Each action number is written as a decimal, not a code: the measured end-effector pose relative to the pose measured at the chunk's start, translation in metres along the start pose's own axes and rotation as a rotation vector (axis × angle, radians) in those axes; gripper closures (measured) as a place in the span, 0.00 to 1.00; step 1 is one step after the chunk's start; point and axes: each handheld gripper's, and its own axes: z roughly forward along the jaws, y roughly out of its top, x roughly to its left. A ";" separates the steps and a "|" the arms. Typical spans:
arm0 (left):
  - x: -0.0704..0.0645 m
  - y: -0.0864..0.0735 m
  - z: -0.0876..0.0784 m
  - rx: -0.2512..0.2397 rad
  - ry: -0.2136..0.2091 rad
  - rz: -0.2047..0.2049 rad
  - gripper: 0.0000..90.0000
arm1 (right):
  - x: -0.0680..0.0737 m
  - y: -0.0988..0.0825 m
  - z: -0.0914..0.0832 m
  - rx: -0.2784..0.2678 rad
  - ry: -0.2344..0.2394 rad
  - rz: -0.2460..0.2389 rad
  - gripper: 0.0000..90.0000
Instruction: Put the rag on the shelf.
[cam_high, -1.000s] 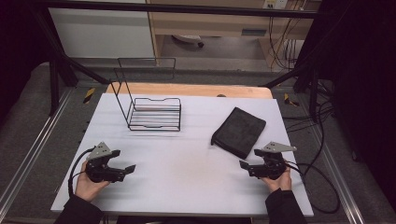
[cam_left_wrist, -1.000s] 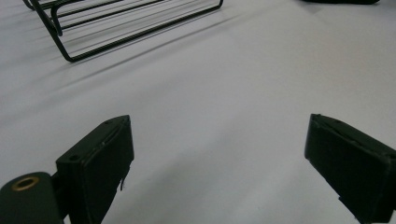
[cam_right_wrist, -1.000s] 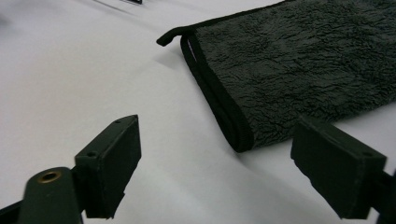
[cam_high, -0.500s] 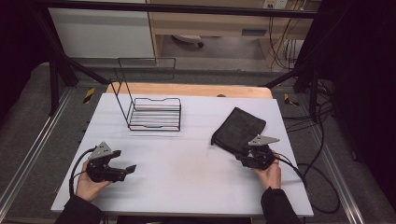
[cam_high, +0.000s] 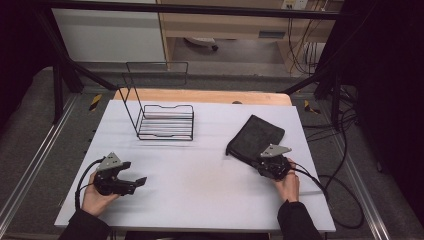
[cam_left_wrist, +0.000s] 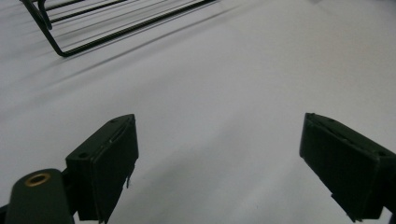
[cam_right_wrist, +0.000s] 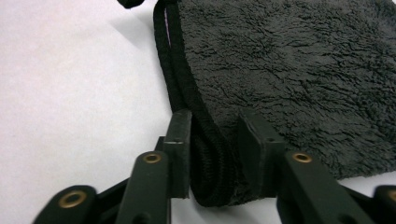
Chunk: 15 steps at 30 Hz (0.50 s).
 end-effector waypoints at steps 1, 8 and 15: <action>0.000 0.000 0.000 0.002 0.001 0.001 0.13 | -0.001 0.000 0.000 0.002 -0.001 -0.001 0.79; 0.001 0.000 0.000 0.004 0.002 -0.001 0.14 | -0.001 0.007 -0.003 0.025 -0.020 0.036 0.91; 0.001 0.000 0.001 0.008 0.003 0.002 0.14 | 0.001 0.012 -0.012 0.004 -0.033 0.066 0.92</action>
